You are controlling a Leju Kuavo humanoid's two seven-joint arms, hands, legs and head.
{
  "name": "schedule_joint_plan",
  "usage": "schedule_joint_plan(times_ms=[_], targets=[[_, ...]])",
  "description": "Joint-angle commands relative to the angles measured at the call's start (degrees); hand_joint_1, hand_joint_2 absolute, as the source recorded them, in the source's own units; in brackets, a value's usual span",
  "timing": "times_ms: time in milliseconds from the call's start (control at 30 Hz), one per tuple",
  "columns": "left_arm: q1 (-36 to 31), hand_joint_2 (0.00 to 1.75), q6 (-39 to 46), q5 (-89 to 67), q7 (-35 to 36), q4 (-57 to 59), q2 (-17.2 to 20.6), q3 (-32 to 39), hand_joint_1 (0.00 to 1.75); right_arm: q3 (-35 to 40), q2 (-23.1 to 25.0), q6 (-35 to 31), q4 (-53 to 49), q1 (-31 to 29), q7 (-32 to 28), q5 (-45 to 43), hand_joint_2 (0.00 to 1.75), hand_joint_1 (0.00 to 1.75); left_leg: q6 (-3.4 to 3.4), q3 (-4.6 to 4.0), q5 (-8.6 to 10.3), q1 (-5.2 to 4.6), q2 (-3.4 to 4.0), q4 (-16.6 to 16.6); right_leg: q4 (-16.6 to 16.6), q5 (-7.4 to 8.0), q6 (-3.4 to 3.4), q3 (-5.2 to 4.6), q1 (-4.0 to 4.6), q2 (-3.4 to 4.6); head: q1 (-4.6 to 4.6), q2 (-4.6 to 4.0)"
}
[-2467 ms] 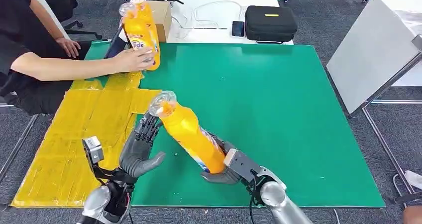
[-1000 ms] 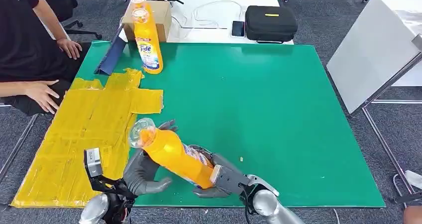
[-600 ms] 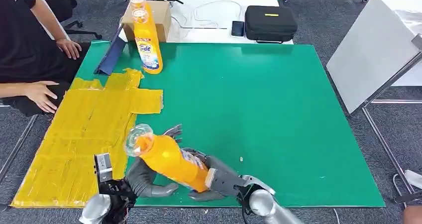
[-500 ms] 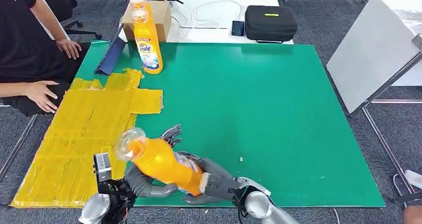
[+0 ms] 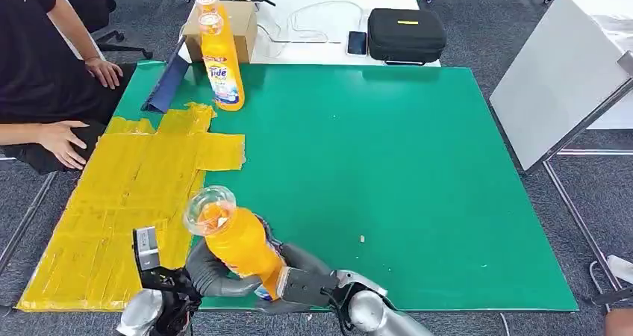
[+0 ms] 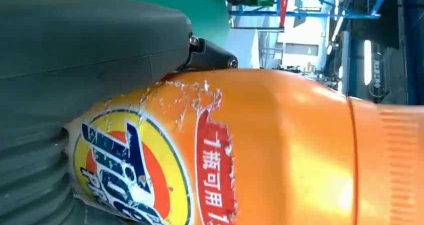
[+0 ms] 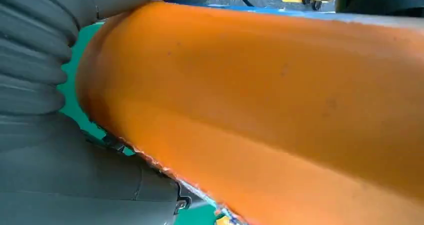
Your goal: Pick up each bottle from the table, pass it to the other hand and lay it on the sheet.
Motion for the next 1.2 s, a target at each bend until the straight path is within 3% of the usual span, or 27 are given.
schedule_joint_plan(times_ms=[33, 200, 233, 267, 300, 367, 500, 567, 600, 733, 933, 1200], targets=[[-1.72, 1.75, 0.54, 0.00, -0.01, 2.15, 0.07, 0.48, 1.75, 2.62, -0.93, -2.33, 3.50, -0.70, -0.21, 1.76, 1.75, 1.75, -0.15, 0.16, -0.05, 0.06, -0.13, -0.02, -0.02, -0.05, -0.09, 0.17, 0.03, -0.01, -0.02, 0.00], [-0.68, 1.75, 4.53, -4.81, -1.09, 0.64, 0.34, 1.82, 1.75, -1.48, -3.60, -4.19, -2.53, 2.47, -0.15, 2.69, 1.75, 1.75, -0.11, 0.11, -0.03, 0.04, -0.15, -0.01, -0.03, -0.04, -0.06, 0.10, 0.02, -0.05, -0.02, 0.00], [-0.44, 1.75, 6.50, -7.30, -1.53, 0.31, 0.44, 2.44, 1.75, -3.47, -4.47, -4.83, -5.25, 4.03, -0.23, 2.80, 1.75, 1.52, -0.17, 0.19, -0.10, 0.06, -0.21, 0.03, 0.01, -0.11, -0.10, 0.20, 0.02, -0.06, -0.02, 0.00], [-0.02, 1.75, 12.49, -15.01, -3.01, -0.51, 0.75, 3.46, 1.75, -6.35, -5.84, -5.70, -9.99, 6.52, -0.26, 2.79, 1.75, 0.16, -0.19, 0.21, -0.12, 0.07, -0.25, 0.06, 0.02, -0.13, -0.11, 0.23, 0.03, -0.07, 0.00, 0.00], [0.30, 1.75, 17.89, -22.66, -3.79, -1.11, 0.96, 4.37, 1.75, -8.59, -7.28, -5.40, -14.14, 8.67, 0.17, 2.76, 1.75, 0.00, -0.16, 0.15, -0.11, 0.08, -0.26, 0.05, 0.01, -0.12, -0.09, 0.19, 0.04, -0.11, -0.02, 0.00], [0.44, 1.75, 18.68, -24.58, -3.95, -1.17, 1.38, 5.66, 1.75, -11.06, -8.83, -3.92, -18.79, 11.10, 1.00, 2.22, 1.75, 0.00, -0.17, 0.15, -0.14, 0.07, -0.38, 0.10, 0.06, -0.19, -0.10, 0.21, 0.03, -0.21, -0.02, 0.00], [1.29, 1.75, 43.71, -62.51, 0.19, 0.30, 1.58, 6.95, 1.75, -19.33, -12.64, -5.51, -31.81, 21.19, -1.23, 2.73, 1.75, 0.00, -0.12, 0.01, -0.08, -0.02, -0.37, 0.02, 0.03, -0.14, -0.07, 0.12, -0.04, -0.20, -0.04, 0.00], [-0.21, 1.75, 44.84, -67.48, 2.60, 3.73, 2.92, 7.63, 1.75, -23.11, -16.04, -5.61, -36.60, 23.81, -2.17, 1.49, 1.75, 0.00, -0.18, 0.11, -0.15, 0.01, -0.51, 0.05, 0.02, -0.22, -0.09, 0.47, -0.01, -0.34, 0.00, 0.00], [-1.86, 1.75, 46.38, -72.03, 3.71, 6.77, 4.32, 7.52, 1.75, -25.98, -17.73, -4.57, -38.24, 24.45, -2.76, 0.09, 1.75, 0.00, -0.07, -0.03, -0.03, -0.05, -0.38, 0.01, 0.02, -0.10, -0.03, 0.05, -0.05, -0.31, -0.04, 0.00], [-4.78, 1.75, 48.27, -80.68, 7.61, 13.21, 7.10, 8.16, 1.75, -33.45, -19.49, -0.61, -40.93, 26.37, -4.07, -2.75, 1.75, 0.00, -0.15, 0.07, -0.09, -0.05, -0.65, 0.04, 0.04, -0.20, -0.07, 0.12, -0.09, -0.37, -0.02, 0.00], [-9.29, 1.75, 47.22, -96.05, 17.17, 21.83, 9.92, 4.96, 1.75, -35.96, -19.58, 1.67, -40.62, 25.43, -4.48, -4.04, 1.75, 0.00, -0.20, 0.08, -0.11, -0.02, -0.32, 0.04, 0.03, -0.10, -0.11, 0.08, -0.03, -0.12, -0.04, 0.00], [-9.85, 1.75, 46.94, -97.96, 18.73, 23.01, 10.00, 4.50, 1.75, -35.67, -19.19, 1.86, -40.25, 25.16, -4.47, -4.02, 1.75, 0.00, -0.14, 0.05, -0.07, -0.01, -0.16, 0.00, -0.04, -0.01, -0.13, 0.02, -0.01, -0.10, 0.00, 0.00]])
